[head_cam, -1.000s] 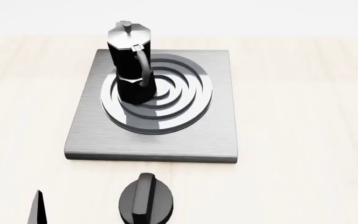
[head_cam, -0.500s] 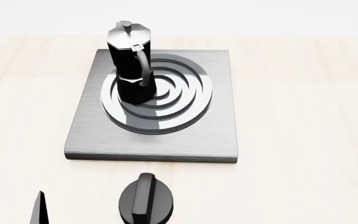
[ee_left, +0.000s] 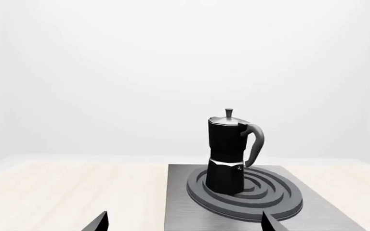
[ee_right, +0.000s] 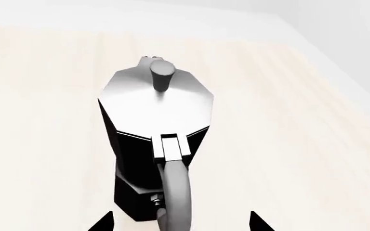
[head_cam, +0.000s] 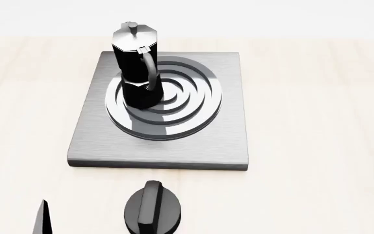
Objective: Put both moka pots on the stove.
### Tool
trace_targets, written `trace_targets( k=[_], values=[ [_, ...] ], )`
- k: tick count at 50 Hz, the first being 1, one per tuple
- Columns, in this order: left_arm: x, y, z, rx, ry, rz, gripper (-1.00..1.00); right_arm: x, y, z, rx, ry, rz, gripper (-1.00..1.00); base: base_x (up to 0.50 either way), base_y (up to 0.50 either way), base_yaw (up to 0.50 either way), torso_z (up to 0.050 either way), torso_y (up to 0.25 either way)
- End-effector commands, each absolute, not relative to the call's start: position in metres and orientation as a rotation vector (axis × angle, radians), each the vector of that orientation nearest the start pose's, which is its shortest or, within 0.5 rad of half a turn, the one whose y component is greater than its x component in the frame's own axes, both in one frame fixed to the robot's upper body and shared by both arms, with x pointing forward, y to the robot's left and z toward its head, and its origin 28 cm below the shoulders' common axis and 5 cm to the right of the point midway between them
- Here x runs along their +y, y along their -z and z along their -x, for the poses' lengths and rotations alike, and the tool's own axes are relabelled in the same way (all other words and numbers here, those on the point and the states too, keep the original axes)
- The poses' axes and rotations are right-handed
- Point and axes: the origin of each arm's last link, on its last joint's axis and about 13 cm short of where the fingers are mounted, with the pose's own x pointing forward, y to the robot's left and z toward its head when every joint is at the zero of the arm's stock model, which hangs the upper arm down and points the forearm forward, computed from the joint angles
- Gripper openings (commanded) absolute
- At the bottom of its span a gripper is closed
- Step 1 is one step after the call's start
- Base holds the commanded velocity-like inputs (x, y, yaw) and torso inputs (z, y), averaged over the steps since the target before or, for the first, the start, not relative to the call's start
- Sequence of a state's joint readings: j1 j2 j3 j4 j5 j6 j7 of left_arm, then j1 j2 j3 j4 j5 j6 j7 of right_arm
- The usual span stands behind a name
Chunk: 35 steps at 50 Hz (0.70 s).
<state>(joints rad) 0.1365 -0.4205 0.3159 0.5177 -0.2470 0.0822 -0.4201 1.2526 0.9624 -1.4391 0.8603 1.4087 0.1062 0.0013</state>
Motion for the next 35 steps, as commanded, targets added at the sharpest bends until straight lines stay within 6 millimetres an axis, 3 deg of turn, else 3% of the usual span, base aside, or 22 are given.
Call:
trace_targets(
  k=[1, 24, 25, 35],
  values=[
    [0.207, -0.09, -0.164, -0.328, 0.05, 0.034, 1.0, -0.354, -0.161, -0.31, 0.352, 0.26, 0.099, 1.0, 0.0, 0.0, 0.0, 0.0, 0.0],
    [0.207, -0.089, -0.165, -0.326, 0.05, 0.034, 1.0, -0.357, -0.146, -0.327, 0.342, 0.263, 0.084, 1.0, 0.0, 0.0, 0.0, 0.0, 0.0],
    [0.207, -0.088, -0.165, -0.326, 0.05, 0.035, 1.0, -0.358, -0.145, -0.327, 0.342, 0.263, 0.078, -1.0, 0.0, 0.0, 0.0, 0.0, 0.0],
    [0.207, -0.088, -0.165, -0.327, 0.052, 0.032, 1.0, -0.357, -0.147, -0.328, 0.333, 0.259, 0.087, -1.0, 0.0, 0.0, 0.0, 0.0, 0.0]
  ],
)
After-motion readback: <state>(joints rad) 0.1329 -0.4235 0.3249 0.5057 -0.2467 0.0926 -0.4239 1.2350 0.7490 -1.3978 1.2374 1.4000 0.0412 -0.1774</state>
